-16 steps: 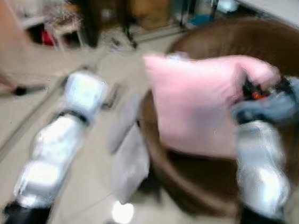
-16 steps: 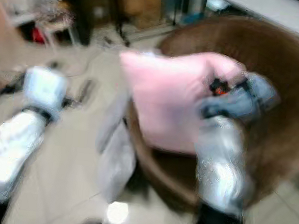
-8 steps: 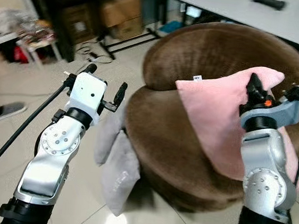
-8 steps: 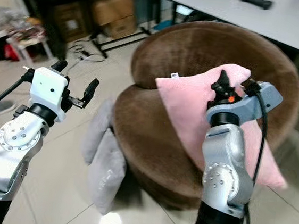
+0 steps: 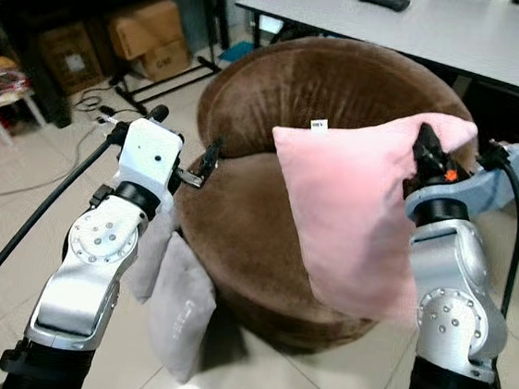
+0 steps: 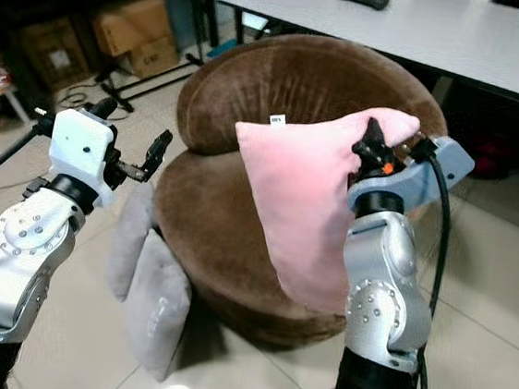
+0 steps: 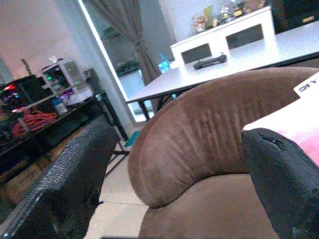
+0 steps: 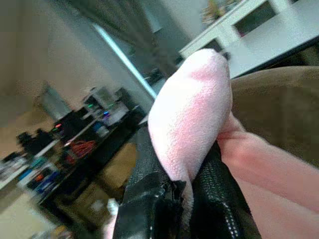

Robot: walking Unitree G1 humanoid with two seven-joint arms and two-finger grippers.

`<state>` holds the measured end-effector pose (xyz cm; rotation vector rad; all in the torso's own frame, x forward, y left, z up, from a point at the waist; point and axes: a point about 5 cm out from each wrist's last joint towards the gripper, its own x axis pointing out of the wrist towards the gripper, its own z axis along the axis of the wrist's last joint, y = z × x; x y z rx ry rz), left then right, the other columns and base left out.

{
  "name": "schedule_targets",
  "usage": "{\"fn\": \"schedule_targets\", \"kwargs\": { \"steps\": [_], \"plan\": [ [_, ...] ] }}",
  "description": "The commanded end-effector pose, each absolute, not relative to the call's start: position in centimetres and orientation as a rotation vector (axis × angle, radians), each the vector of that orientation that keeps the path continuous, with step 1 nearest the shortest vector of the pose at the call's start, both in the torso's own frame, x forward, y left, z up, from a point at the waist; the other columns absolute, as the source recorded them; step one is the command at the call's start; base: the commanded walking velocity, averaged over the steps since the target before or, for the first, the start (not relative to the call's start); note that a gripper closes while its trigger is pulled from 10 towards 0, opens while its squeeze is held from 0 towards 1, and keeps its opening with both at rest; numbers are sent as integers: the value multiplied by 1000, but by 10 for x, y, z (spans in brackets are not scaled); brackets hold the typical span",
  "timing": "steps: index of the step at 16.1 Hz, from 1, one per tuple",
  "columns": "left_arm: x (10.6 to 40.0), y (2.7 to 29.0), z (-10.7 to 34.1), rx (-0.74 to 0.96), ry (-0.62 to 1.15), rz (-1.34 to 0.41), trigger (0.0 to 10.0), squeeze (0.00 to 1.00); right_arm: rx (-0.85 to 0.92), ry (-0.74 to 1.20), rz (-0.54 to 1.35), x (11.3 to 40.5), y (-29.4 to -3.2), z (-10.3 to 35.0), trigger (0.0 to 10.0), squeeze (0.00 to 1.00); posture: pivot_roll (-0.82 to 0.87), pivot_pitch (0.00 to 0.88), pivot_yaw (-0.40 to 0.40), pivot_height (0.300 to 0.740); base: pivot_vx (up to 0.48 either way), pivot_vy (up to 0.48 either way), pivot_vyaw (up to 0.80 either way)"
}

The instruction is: Move the pillow to the sofa from floor

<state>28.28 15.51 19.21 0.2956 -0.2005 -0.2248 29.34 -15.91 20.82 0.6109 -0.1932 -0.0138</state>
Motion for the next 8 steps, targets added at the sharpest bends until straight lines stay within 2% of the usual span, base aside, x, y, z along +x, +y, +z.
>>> {"fn": "schedule_targets", "kwargs": {
  "steps": [1, 4, 8],
  "plan": [
    [284, 162, 192, 298, -197, -200, 10000, 0, 618, -263, 61, 296, -149, 226, 10000, 0, 47, 0, 95, 740, 0, 0, 0],
    [284, 163, 192, 296, -199, -197, 10000, 0, 614, -266, 97, 298, -145, 228, 10000, 0, 55, 0, 84, 740, 0, 0, 0],
    [282, 170, 188, 301, -179, -181, 10000, 0, 591, -244, 78, 299, -149, 222, 10000, 0, 59, 0, 76, 740, 276, 0, 0]
  ]
}}
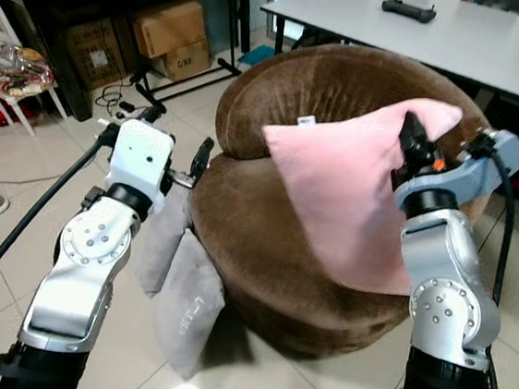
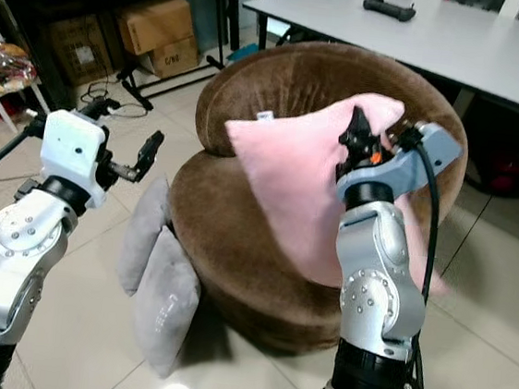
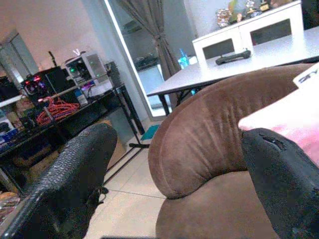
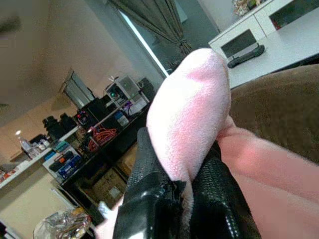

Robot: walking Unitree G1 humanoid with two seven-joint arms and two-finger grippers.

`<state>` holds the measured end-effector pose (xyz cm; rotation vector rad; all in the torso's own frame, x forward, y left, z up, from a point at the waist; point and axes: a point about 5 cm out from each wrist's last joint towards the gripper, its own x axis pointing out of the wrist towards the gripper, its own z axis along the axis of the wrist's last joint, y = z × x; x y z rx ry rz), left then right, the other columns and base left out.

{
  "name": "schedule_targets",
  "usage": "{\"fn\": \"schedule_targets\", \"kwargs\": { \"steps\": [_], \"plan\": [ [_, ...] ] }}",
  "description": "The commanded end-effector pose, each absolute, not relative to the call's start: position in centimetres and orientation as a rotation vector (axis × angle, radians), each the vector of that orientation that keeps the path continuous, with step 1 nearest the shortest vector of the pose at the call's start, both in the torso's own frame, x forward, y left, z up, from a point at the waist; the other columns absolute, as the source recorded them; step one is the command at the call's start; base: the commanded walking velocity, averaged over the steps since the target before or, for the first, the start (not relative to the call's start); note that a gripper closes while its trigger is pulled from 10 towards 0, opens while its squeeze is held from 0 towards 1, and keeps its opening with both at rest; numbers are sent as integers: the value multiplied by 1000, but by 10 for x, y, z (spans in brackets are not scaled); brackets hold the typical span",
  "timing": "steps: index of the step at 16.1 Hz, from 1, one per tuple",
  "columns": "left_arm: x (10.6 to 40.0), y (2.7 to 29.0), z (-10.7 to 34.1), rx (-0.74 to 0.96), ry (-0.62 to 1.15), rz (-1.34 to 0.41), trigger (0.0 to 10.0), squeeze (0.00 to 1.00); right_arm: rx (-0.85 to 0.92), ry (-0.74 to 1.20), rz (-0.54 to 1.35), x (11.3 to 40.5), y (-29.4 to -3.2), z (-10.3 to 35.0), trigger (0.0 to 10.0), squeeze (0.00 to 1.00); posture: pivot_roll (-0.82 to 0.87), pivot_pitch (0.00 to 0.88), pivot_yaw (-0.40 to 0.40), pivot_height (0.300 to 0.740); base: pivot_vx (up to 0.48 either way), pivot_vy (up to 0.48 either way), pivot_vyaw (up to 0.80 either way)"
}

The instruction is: Move the pillow to the sofa from floor

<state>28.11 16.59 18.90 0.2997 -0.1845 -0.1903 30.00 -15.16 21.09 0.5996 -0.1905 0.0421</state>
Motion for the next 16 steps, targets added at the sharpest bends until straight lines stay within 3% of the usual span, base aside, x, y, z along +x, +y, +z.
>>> {"fn": "schedule_targets", "kwargs": {
  "steps": [1, 12, 16],
  "plan": [
    [281, 172, 187, 301, -176, -177, 10000, 0, 581, -242, 82, 299, -148, 221, 10000, 0, 59, 0, 73, 740, 300, 0, 0],
    [275, 188, 169, 357, -122, -149, 10000, 0, 412, -198, 59, 301, -153, 205, 10000, 0, 65, 0, 47, 740, 299, 0, 0],
    [276, 187, 169, 363, -124, -156, 10000, 0, 412, -199, 51, 303, -156, 205, 10000, 0, 66, 0, 48, 740, 299, 0, -739]
  ]
}}
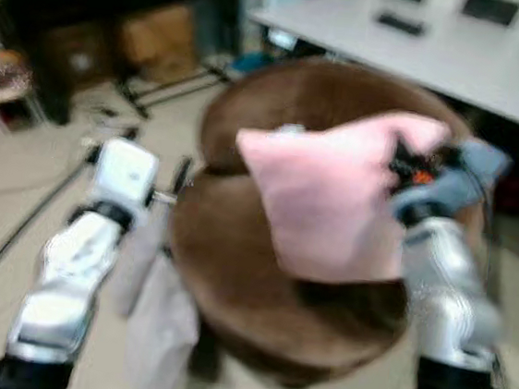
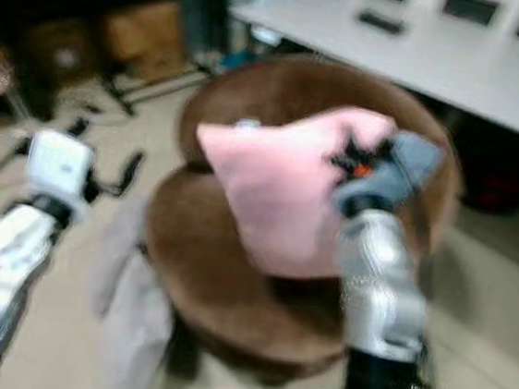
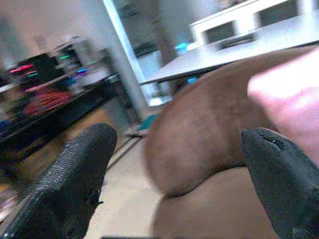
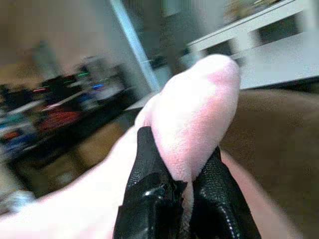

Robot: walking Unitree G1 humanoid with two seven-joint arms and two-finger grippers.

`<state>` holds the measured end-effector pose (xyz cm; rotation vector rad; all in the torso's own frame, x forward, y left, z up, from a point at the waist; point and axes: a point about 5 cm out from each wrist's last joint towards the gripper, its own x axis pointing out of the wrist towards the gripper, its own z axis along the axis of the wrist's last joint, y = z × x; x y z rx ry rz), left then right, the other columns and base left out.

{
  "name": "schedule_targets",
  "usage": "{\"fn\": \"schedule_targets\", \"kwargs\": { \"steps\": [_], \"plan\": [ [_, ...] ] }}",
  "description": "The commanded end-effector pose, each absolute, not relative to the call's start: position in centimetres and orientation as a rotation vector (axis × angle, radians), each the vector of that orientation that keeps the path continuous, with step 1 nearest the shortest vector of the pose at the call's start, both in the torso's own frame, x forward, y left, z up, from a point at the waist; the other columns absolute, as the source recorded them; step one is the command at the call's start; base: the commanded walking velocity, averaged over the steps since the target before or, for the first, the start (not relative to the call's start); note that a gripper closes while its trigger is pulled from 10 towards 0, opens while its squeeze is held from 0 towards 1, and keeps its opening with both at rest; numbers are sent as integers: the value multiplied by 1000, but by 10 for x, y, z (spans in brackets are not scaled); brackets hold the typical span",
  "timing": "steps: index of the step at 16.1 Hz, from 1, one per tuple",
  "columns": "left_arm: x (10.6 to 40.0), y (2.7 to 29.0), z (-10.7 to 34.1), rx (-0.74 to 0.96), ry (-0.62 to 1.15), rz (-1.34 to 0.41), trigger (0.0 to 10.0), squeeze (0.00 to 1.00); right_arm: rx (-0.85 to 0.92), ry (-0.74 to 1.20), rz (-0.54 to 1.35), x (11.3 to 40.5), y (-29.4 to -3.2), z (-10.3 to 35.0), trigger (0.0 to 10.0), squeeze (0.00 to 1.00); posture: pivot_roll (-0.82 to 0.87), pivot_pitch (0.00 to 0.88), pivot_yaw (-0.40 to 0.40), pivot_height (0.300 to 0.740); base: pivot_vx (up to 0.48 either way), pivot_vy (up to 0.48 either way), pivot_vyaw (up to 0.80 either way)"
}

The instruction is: Move the pillow to the sofa from floor

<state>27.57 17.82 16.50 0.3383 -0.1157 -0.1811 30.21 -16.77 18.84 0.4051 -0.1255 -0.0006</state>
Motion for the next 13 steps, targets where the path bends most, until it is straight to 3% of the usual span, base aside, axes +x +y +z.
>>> {"fn": "schedule_targets", "kwargs": {
  "steps": [1, 3, 13],
  "plan": [
    [275, 187, 169, 364, -124, -157, 10000, 0, 410, -200, 50, 303, -156, 205, 10000, 0, 66, 0, 48, 740, 300, 0, -800],
    [275, 187, 168, 368, -124, -162, 10000, 0, 406, -209, 54, 303, -157, 206, 10000, 0, 67, 0, 49, 740, 296, 0, -800],
    [272, 187, 168, 381, -125, -166, 10000, 0, 377, -257, 272, 302, -131, 231, 10000, 0, 79, 0, 40, 740, 287, 0, 0]
  ]
}}
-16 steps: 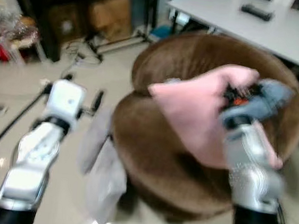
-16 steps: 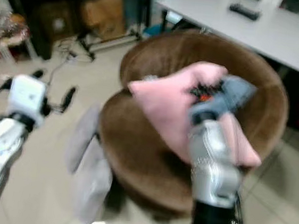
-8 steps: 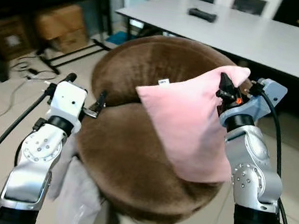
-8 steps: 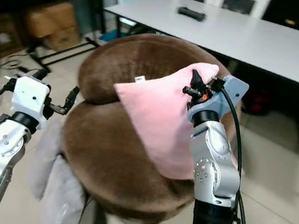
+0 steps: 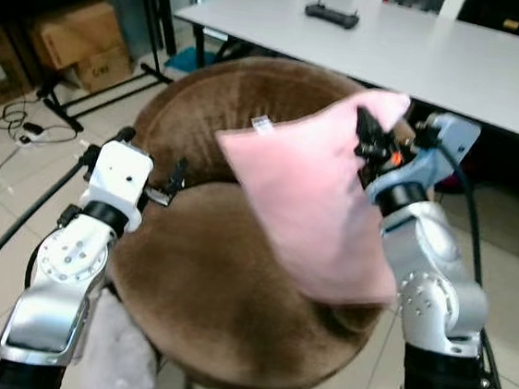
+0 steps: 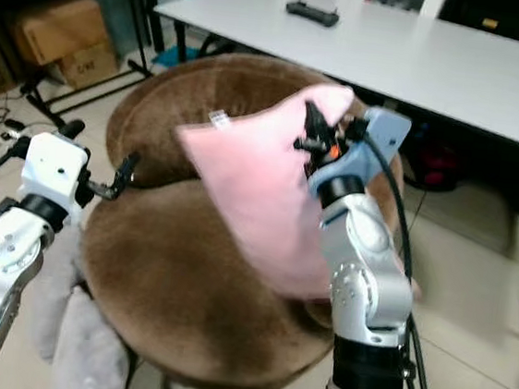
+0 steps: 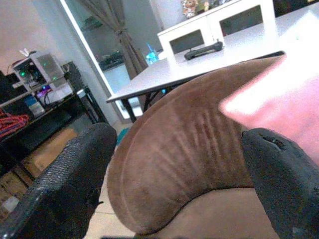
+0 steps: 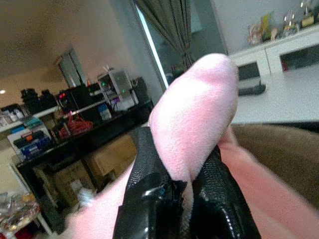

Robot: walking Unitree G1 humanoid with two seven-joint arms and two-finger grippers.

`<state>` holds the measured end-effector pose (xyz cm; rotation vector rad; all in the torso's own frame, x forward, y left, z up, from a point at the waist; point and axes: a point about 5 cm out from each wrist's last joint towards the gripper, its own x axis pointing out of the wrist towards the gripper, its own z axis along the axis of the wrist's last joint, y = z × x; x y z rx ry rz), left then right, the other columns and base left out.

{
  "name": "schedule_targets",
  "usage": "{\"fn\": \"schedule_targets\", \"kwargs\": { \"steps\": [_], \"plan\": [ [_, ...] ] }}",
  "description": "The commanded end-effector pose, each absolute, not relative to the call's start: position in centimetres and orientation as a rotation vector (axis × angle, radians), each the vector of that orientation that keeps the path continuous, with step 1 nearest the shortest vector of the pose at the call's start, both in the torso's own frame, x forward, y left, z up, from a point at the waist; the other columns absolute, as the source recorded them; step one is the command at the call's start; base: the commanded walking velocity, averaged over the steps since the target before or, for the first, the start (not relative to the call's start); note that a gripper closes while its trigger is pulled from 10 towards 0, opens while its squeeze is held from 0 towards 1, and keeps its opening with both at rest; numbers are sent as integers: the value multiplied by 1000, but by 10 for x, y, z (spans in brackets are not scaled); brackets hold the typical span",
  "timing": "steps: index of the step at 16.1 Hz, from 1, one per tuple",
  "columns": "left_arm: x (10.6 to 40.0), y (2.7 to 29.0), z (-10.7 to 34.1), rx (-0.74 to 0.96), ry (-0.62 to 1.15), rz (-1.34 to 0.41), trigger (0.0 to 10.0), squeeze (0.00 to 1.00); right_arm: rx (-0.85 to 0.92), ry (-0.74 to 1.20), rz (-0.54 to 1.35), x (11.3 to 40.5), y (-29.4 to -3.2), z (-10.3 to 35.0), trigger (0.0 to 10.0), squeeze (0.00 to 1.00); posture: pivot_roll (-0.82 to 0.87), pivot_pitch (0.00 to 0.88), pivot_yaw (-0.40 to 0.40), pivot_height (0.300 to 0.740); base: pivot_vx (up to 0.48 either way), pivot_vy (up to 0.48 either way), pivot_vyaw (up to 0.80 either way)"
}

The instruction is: Move the pillow to the sofa from floor

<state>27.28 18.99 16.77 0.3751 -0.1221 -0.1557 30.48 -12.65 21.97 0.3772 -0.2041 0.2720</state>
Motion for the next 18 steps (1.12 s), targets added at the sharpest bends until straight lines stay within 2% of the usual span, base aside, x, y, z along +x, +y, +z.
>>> {"fn": "schedule_targets", "kwargs": {
  "steps": [1, 4, 6, 9, 10, 13, 16, 18],
  "plan": [
    [270, 188, 167, 392, -120, -160, 10000, 0, 384, -266, 295, 302, -128, 238, 10000, 0, 81, 0, 36, 740, 0, 0, 0],
    [263, 190, 161, 413, -87, -171, 10000, 0, 377, -241, 349, 305, -115, 247, 10000, 0, 90, 0, 24, 740, 0, 0, 0],
    [256, 194, 154, 443, -51, -188, 10000, 0, 425, -190, 409, 310, -98, 247, 10000, 0, 95, 0, 19, 740, 0, 0, 0],
    [247, 198, 149, 463, -23, -192, 10000, 0, 419, -66, 518, 318, -64, 233, 10000, 0, 104, 0, 8, 740, 0, 0, 0],
    [243, 197, 149, 464, -19, -196, 10000, 0, 354, -17, 605, 320, -47, 226, 10000, 0, 117, 0, -10, 740, 0, 0, 0],
    [231, 198, 146, 469, 2, -181, 10000, 0, 315, 40, 708, 324, -21, 229, 10000, 0, 140, 0, -46, 740, 0, 0, 0],
    [218, 202, 144, 471, 28, -160, 10000, 0, 379, 108, 687, 334, 0, 227, 10000, 0, 169, 0, -79, 740, 0, 0, 0],
    [210, 204, 143, 474, 51, -156, 10000, 0, 394, 204, 507, 353, 8, 210, 10000, 0, 179, 0, -89, 740, 0, 0, 0]
  ]
}}
